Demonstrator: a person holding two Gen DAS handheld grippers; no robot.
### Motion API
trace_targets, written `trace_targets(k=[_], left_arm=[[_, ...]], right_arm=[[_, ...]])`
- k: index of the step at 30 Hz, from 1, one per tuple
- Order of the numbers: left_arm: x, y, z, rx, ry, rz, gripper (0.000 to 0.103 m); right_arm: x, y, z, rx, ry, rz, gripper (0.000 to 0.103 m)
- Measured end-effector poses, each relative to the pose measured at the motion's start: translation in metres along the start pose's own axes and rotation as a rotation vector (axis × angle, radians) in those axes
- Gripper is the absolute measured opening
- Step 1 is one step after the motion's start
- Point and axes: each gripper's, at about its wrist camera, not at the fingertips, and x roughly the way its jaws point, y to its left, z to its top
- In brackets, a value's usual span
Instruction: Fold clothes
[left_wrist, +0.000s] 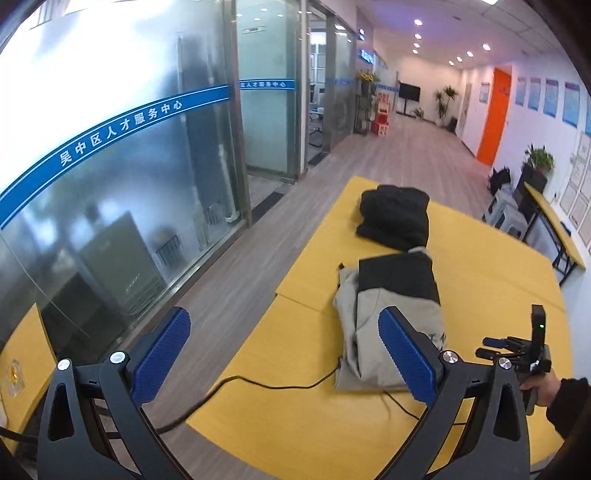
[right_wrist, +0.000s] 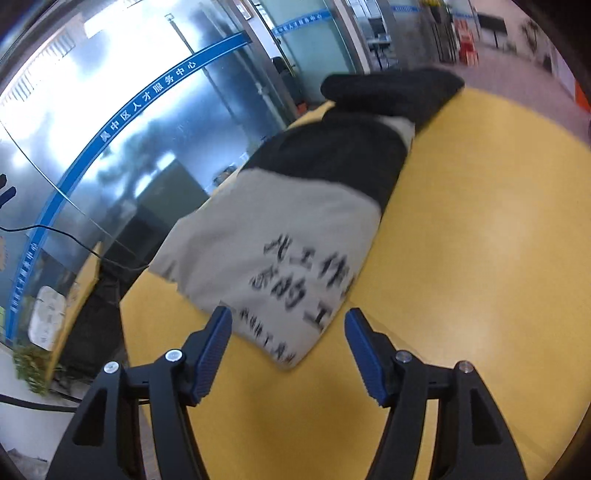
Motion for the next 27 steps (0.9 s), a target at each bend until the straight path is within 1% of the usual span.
trace_targets(k=[1, 3, 6, 8, 11, 12, 14, 15, 17, 18, 20, 21, 22, 23, 24, 25, 26, 27], left_arm=[[-0.007, 0.002, 0.0, 0.02, -0.021, 0.007, 0.103], [-0.019, 0.008, -0.003, 0.007, -0.047, 0.026, 0.103], [-0.04, 0.044, 0.005, -0.093, -0.103, 0.087, 0.103], [-0.054, 0.073, 0.009, -0.157, -0.148, 0.161, 0.103], [-0.066, 0.109, 0.015, -0.176, -0.172, 0.32, 0.103], [-0.068, 0.119, 0.016, -0.177, -0.173, 0.36, 0.103], [-0.068, 0.137, 0.018, -0.178, -0.169, 0.424, 0.103], [-0.059, 0.143, 0.018, -0.178, -0.14, 0.409, 0.103], [-0.039, 0.155, 0.017, -0.176, -0.081, 0.377, 0.103], [-0.027, 0.153, 0.014, -0.161, -0.05, 0.344, 0.103], [0.011, 0.14, 0.006, -0.11, 0.002, 0.255, 0.103], [0.033, 0.129, 0.001, -0.091, 0.024, 0.195, 0.103], [0.063, 0.113, -0.006, -0.069, 0.056, 0.103, 0.103], [0.09, 0.094, -0.014, -0.063, 0.089, 0.014, 0.103], [0.117, 0.076, -0.023, -0.058, 0.123, -0.076, 0.103], [0.145, 0.056, -0.031, -0.05, 0.157, -0.17, 0.103], [0.173, 0.027, -0.043, -0.023, 0.192, -0.286, 0.103], [0.196, -0.001, -0.053, 0.02, 0.213, -0.361, 0.103]], right_arm=[[0.002, -0.001, -0.01, 0.01, -0.001, 0.001, 0.068], [0.013, -0.001, -0.018, 0.027, 0.009, -0.011, 0.068], [0.031, 0.004, -0.021, 0.019, 0.032, -0.048, 0.068], [0.047, 0.004, -0.017, 0.03, 0.024, -0.067, 0.068], [0.074, 0.002, -0.01, 0.078, 0.014, -0.07, 0.068], [0.08, 0.003, -0.008, 0.085, 0.018, -0.072, 0.069], [0.09, 0.009, -0.006, 0.072, 0.015, -0.091, 0.079], [0.091, 0.012, -0.005, 0.063, 0.01, -0.097, 0.081], [0.088, 0.013, -0.008, 0.067, -0.008, -0.107, 0.081], [0.084, 0.012, -0.01, 0.071, -0.016, -0.115, 0.08], [0.076, 0.003, -0.017, 0.089, -0.026, -0.147, 0.08], [0.072, -0.001, -0.021, 0.099, -0.031, -0.164, 0.08], [0.072, -0.007, -0.024, 0.116, -0.027, -0.159, 0.078], [0.074, -0.01, -0.026, 0.13, -0.015, -0.136, 0.074], [0.078, -0.01, -0.026, 0.122, 0.001, -0.113, 0.07], [0.083, -0.004, -0.024, 0.091, 0.015, -0.114, 0.067], [0.087, 0.002, -0.022, 0.072, 0.021, -0.122, 0.067], [0.092, 0.007, -0.021, 0.062, 0.024, -0.13, 0.067]])
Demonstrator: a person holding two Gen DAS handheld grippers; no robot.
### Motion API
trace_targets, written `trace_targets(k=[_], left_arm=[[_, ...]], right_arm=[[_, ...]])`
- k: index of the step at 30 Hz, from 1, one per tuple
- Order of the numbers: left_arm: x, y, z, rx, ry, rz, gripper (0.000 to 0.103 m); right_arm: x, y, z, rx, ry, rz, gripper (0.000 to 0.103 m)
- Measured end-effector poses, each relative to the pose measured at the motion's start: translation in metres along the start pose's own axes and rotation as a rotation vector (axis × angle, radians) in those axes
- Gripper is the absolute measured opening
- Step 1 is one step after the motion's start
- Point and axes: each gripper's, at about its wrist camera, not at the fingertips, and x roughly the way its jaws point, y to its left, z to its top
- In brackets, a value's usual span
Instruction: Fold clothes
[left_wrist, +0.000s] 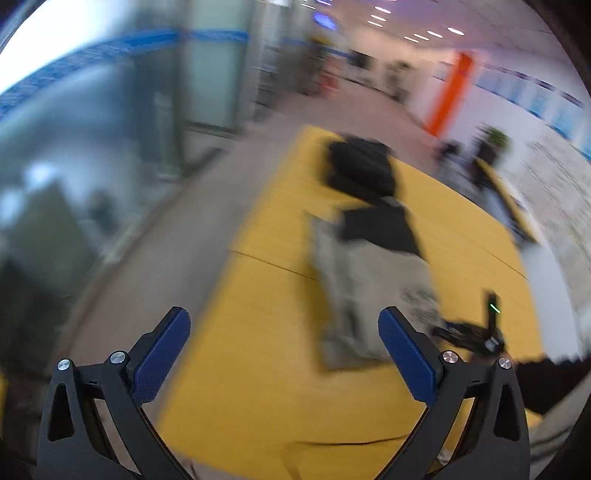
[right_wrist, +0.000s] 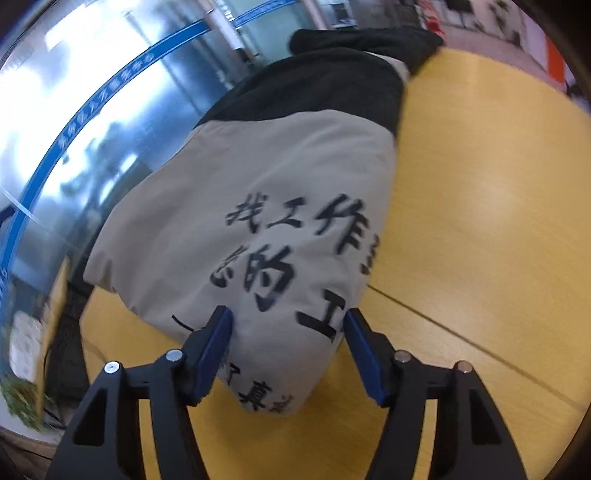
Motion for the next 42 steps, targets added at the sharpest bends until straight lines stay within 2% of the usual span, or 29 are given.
trace_targets(k=[3, 6, 8, 11, 14, 16, 19, 21, 26, 28, 29, 31, 33, 35, 39, 42], left_arm=[[0.088, -0.053, -0.009, 0.114, 0.055, -0.145, 0.103], [0.148, -0.085, -0.014, 0.143, 0.055, -0.243, 0.103], [0.19, -0.093, -0.013, 0.152, 0.082, -0.233, 0.103], [0.252, -0.085, -0.017, 0.134, 0.142, -0.167, 0.103], [0.288, -0.077, -0.017, 0.126, 0.166, -0.119, 0.102], [0.303, -0.078, -0.015, 0.128, 0.174, -0.121, 0.102], [0.327, -0.089, -0.012, 0.166, 0.197, -0.088, 0.102], [0.336, -0.096, -0.008, 0.155, 0.195, -0.085, 0.102], [0.348, -0.126, -0.007, 0.15, 0.2, -0.073, 0.102], [0.346, -0.144, -0.009, 0.16, 0.2, -0.06, 0.102], [0.341, -0.154, -0.009, 0.159, 0.193, -0.055, 0.102], [0.315, -0.172, -0.006, 0.128, 0.13, -0.051, 0.102], [0.28, -0.187, -0.003, 0.095, 0.07, -0.033, 0.102], [0.242, -0.213, -0.004, 0.059, 0.038, 0.04, 0.103], [0.18, -0.265, -0.004, -0.01, 0.024, 0.237, 0.103], [0.143, -0.292, -0.011, -0.058, 0.012, 0.39, 0.103]], right_arm=[[0.01, 0.013, 0.002, 0.018, -0.014, -0.005, 0.067], [0.02, 0.022, 0.003, 0.075, -0.043, 0.003, 0.067], [0.027, 0.03, 0.006, 0.091, -0.061, -0.013, 0.067], [0.036, 0.033, 0.011, 0.127, -0.09, -0.034, 0.069], [0.044, 0.033, 0.017, 0.145, -0.099, -0.053, 0.071], [0.048, 0.034, 0.021, 0.145, -0.1, -0.065, 0.072], [0.052, 0.037, 0.025, 0.155, -0.095, -0.07, 0.073], [0.054, 0.042, 0.026, 0.155, -0.088, -0.074, 0.073], [0.051, 0.038, 0.026, 0.15, -0.053, -0.062, 0.074], [0.036, 0.035, 0.026, 0.155, -0.027, -0.041, 0.072], [0.022, 0.037, 0.028, 0.132, -0.031, -0.056, 0.072], [-0.016, 0.045, 0.033, 0.053, -0.061, -0.098, 0.072], [-0.062, 0.059, 0.037, -0.06, -0.107, -0.107, 0.077], [-0.106, 0.074, 0.037, -0.173, -0.144, -0.128, 0.091], [-0.155, 0.102, 0.048, -0.281, -0.174, -0.137, 0.093], [-0.173, 0.115, 0.052, -0.28, -0.167, -0.111, 0.095]])
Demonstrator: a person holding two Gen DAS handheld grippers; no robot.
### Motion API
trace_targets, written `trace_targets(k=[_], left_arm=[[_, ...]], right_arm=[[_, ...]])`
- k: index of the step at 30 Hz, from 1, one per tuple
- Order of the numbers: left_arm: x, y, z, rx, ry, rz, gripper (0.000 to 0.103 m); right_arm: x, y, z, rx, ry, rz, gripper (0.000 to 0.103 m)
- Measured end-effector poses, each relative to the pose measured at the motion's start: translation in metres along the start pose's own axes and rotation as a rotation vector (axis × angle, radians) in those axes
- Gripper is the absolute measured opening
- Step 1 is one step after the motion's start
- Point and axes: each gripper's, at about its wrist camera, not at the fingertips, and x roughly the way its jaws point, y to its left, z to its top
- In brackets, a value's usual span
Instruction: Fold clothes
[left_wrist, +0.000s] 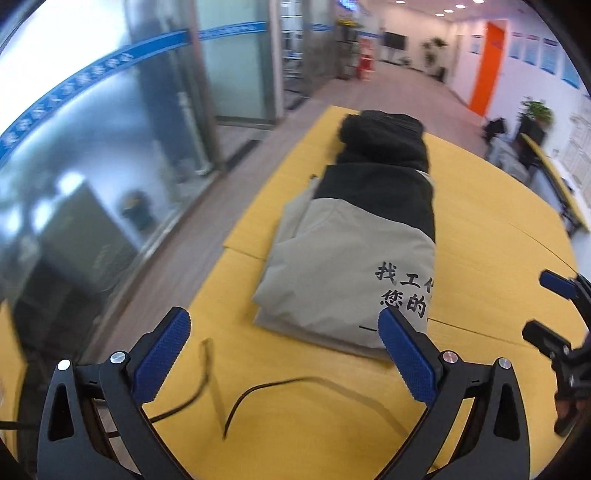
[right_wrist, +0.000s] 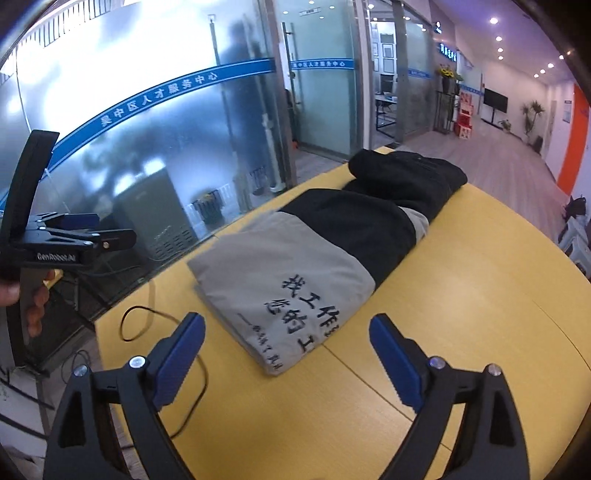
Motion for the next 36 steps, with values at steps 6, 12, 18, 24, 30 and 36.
trace_targets(k=[6, 12, 18, 24, 30, 36], left_arm=[[-0.065, -0.046, -0.028, -0.065, 0.006, 0.193, 0.103], [-0.112, -0.048, -0.057, -0.105, -0.014, 0.203, 0.103], [-0.123, 0.013, -0.04, -0.121, 0.003, 0.202, 0.103], [-0.112, 0.037, -0.035, -0.117, 0.022, 0.183, 0.103], [-0.101, 0.055, -0.035, -0.106, 0.046, 0.176, 0.103], [-0.097, 0.068, -0.035, -0.117, 0.052, 0.174, 0.103]], right_arm=[[-0.009, 0.011, -0.001, -0.022, 0.038, -0.027, 0.097], [-0.011, 0.018, -0.005, -0.046, 0.066, -0.013, 0.1], [-0.002, 0.027, -0.009, -0.052, 0.115, -0.042, 0.1], [0.016, 0.033, -0.012, -0.018, 0.135, -0.1, 0.1], [0.023, 0.039, -0.007, 0.013, 0.101, -0.198, 0.1], [0.029, 0.05, 0.007, -0.023, 0.086, -0.208, 0.1]])
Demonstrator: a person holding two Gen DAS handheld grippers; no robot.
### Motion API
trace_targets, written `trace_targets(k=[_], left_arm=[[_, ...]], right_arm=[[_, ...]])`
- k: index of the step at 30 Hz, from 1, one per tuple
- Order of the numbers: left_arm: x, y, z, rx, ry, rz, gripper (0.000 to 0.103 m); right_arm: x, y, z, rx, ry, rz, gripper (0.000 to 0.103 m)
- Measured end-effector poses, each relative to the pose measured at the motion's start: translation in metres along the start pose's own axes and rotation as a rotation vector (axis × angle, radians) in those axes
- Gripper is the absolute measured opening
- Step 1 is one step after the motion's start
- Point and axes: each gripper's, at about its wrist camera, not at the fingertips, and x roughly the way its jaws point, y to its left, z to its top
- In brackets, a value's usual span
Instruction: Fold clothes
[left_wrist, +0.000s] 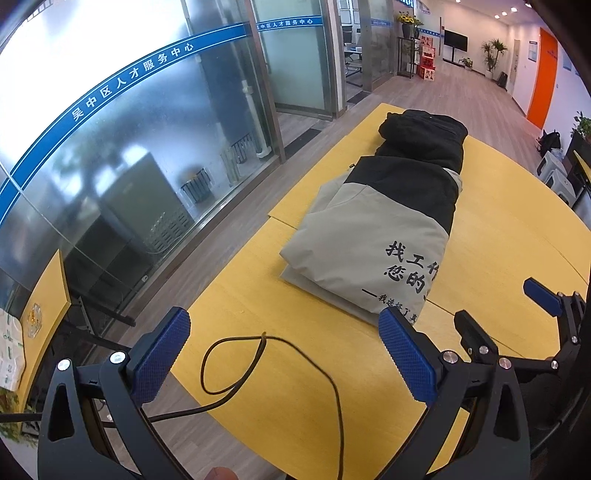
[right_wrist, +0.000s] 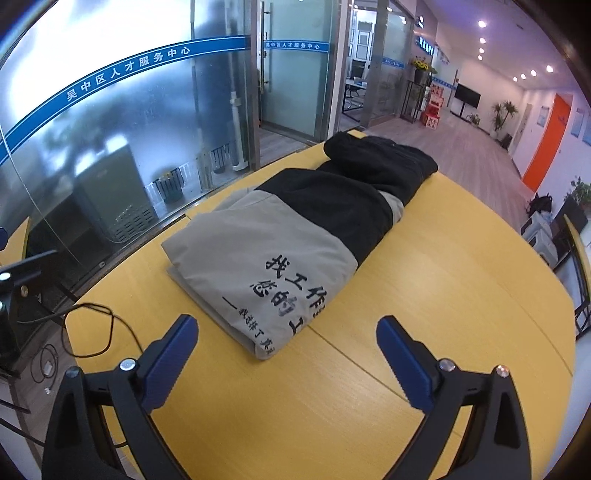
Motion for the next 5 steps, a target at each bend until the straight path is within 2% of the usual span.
trace_targets(k=[5], left_arm=[[0.0022, 0.0058, 0.0019, 0.002, 0.005, -0.015, 0.103]], right_arm=[[0.0021, 0.006, 0.0088, -0.01, 0.007, 0.009, 0.1]])
